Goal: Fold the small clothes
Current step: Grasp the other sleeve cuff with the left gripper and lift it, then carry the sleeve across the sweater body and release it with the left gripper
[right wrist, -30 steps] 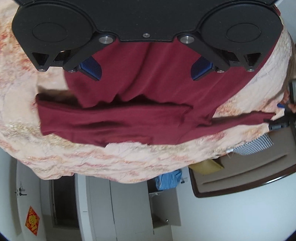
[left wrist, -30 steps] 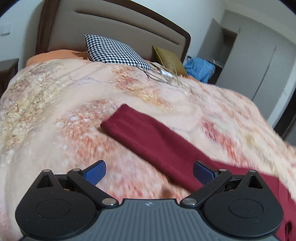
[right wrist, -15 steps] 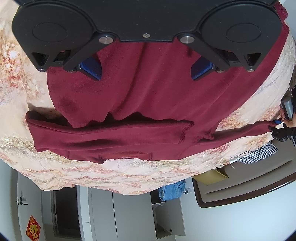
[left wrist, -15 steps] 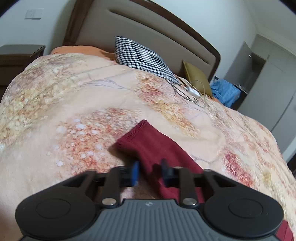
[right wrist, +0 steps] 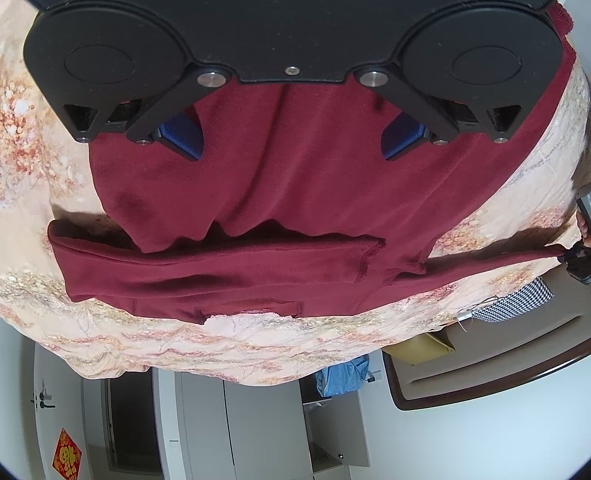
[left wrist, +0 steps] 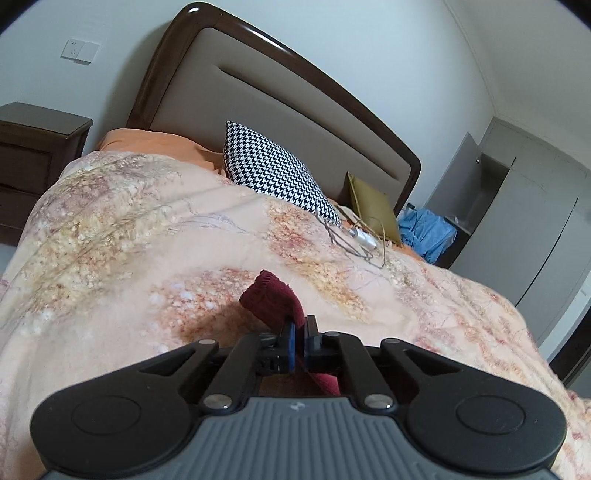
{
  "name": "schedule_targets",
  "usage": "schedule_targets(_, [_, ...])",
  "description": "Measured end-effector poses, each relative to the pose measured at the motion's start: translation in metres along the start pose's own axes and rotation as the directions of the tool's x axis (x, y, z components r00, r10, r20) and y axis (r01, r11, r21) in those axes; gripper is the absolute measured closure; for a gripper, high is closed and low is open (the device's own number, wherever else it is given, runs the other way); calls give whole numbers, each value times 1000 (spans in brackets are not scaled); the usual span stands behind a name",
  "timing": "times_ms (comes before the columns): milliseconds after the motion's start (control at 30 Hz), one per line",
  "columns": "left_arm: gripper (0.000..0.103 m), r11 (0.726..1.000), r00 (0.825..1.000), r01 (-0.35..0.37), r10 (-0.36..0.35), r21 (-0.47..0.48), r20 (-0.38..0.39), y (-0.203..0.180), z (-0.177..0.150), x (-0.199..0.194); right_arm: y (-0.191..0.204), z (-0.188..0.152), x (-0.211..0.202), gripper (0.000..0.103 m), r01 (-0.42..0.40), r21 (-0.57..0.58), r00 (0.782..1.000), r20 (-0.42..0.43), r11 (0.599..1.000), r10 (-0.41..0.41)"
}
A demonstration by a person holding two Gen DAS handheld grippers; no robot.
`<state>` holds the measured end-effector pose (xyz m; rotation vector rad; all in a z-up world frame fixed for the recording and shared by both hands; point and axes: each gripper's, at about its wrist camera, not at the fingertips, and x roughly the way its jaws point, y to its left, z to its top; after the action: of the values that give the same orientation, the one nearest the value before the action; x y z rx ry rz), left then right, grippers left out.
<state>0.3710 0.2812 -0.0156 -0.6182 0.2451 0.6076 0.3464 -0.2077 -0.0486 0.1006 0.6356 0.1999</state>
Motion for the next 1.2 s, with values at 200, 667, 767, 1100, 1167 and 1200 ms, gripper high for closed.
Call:
schedule_targets(200, [99,996,997,70,-73,55,41,-28,7,-8,-3,0,-5,1,-11,12,1000,11,1000,11])
schedule_targets(667, [99,688,827,465,-562,557,3,-237,-54,-121,-20,-1,-22,1,-16,67,999,39,998,13])
schedule_targets(767, [99,612,788,528,-612,588,-71,-269,-94,-139,-26,-2,-27,1,-2,75,999,37,997,-1])
schedule_targets(1100, [99,460,704,691,-604,557,-374,-302,-225,-150,-51,-12,-43,1,54,123,998,21,991,-57])
schedule_targets(1167, [99,452,698,703,-588,550,-409,-300,-240,-149,-54,-14,-44,1,57,126,998,17,990,-59])
schedule_targets(1200, [99,451,695,708,-580,543,-425,-296,-244,-148,-55,-15,-45,1,58,128,998,15,990,-61])
